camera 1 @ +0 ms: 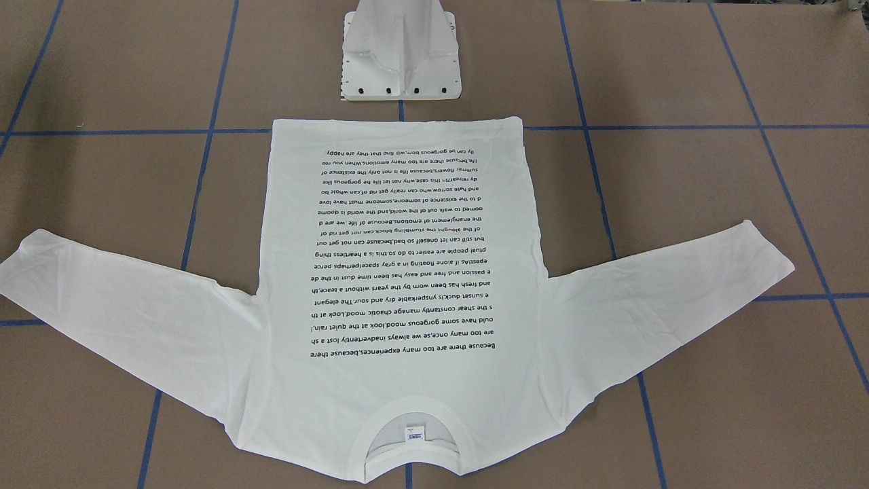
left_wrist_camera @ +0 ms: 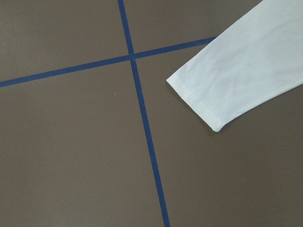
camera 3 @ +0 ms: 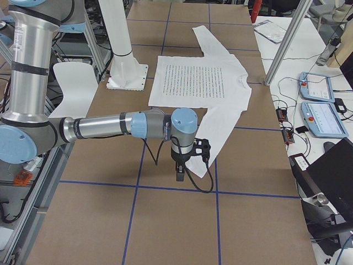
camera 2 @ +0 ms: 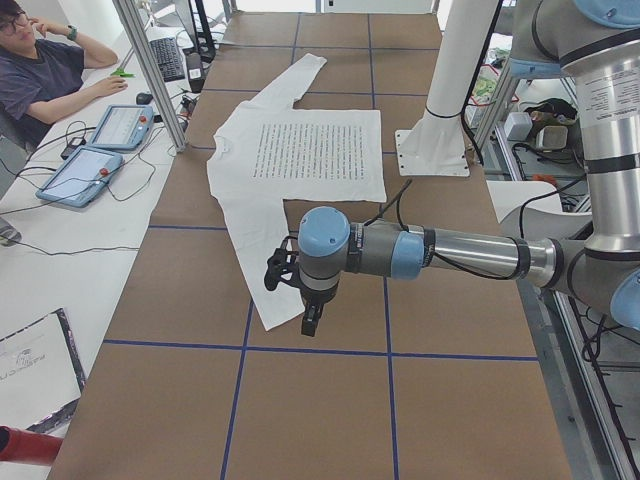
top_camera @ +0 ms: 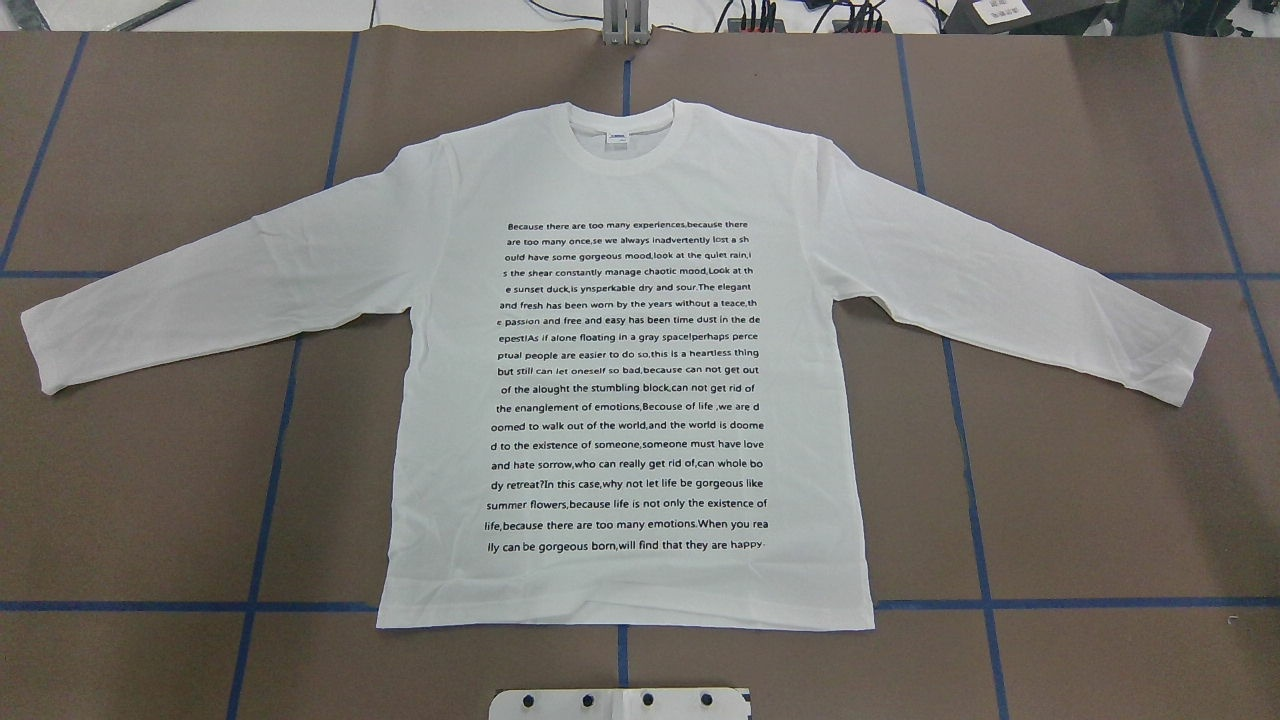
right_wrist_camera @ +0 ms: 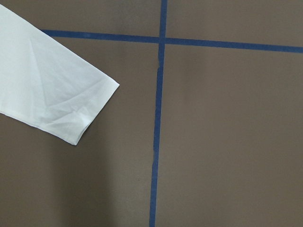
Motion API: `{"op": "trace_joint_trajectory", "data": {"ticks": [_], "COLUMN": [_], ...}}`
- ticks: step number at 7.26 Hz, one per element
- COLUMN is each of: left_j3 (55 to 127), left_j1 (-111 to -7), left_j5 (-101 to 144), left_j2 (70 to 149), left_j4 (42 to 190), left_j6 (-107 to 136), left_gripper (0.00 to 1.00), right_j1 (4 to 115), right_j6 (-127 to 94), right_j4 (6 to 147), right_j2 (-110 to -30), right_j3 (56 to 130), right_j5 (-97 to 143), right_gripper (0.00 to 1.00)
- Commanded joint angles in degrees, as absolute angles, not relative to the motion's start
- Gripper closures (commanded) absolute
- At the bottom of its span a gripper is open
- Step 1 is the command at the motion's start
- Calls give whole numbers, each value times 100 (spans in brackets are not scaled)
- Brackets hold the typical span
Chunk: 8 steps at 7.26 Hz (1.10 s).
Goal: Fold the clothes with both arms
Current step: 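Move the right gripper toward the sleeve cuff nearest it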
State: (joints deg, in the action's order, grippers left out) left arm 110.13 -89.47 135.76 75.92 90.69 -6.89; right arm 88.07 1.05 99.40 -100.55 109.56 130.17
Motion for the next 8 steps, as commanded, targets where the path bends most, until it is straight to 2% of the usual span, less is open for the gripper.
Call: {"op": "trace_joint_trajectory", "data": {"ticks": [1,3,5,8], "left_j3": [11021,11215,11197,11250], "left_j1": [-8947,-8904,-8912,-8930], "left_j5": [13570,13562,13063,13069], "left_j2": [7602,7663,7857,7857], "left_j4": [9070,9070,9070,9062], "left_j6": [-694,-668,-703,-650], "left_gripper": [0,0,0,0], "right_j1": [8807,8658,8134,7052], "right_j6": [105,79,-1056,-3444], "right_j4": [9940,9731,9032,6152], "right_j2": [-10055,-9967,-9774,-9782], "right_j3": [10969,10943,10759,9609], "right_j5": [13017,13008,12990,12824], "right_gripper": [0,0,0,0]}}
